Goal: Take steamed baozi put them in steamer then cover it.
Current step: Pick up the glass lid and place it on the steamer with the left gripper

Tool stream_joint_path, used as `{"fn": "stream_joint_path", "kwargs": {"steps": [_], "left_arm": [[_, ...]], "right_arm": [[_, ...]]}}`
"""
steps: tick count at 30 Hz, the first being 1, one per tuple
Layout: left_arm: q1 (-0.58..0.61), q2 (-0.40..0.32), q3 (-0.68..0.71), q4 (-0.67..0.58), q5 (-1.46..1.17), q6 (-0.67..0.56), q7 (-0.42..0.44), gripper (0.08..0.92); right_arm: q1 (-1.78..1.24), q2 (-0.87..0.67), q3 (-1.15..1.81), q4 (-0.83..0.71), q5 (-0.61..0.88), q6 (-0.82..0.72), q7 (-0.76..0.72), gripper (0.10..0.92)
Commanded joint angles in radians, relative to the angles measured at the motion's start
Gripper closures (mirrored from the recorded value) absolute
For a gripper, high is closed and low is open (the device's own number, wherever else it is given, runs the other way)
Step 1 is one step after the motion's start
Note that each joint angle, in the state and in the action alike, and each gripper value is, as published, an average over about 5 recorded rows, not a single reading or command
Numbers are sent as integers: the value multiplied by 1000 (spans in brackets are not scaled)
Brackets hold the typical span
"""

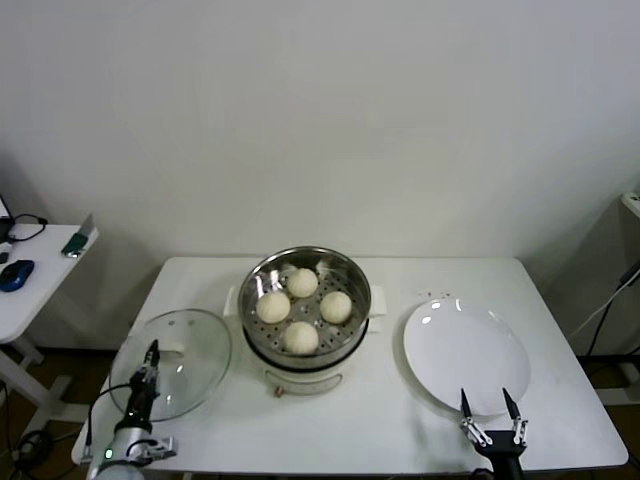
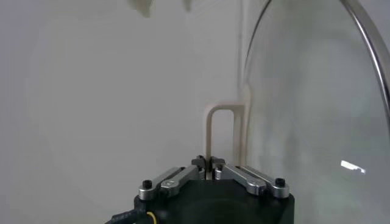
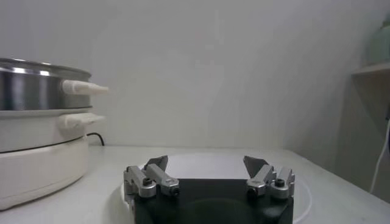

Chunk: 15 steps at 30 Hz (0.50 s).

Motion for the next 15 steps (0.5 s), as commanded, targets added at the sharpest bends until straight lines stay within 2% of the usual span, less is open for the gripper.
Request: {"fn": "stream_joint_path", "kwargs": {"steps": [1,7,15], "left_arm": [[89,76,-35,-337,-128,79,168,864],[96,144,-52,-486,-176,202,340,864],[54,188,-29,-586,-169,300,441,864]], "right_arm": [[0,-5,1,2,0,3,3,203],[-2,-11,0,-3,10,13,6,203],[-4,-23,-7,-9,28,20,8,203]]}}
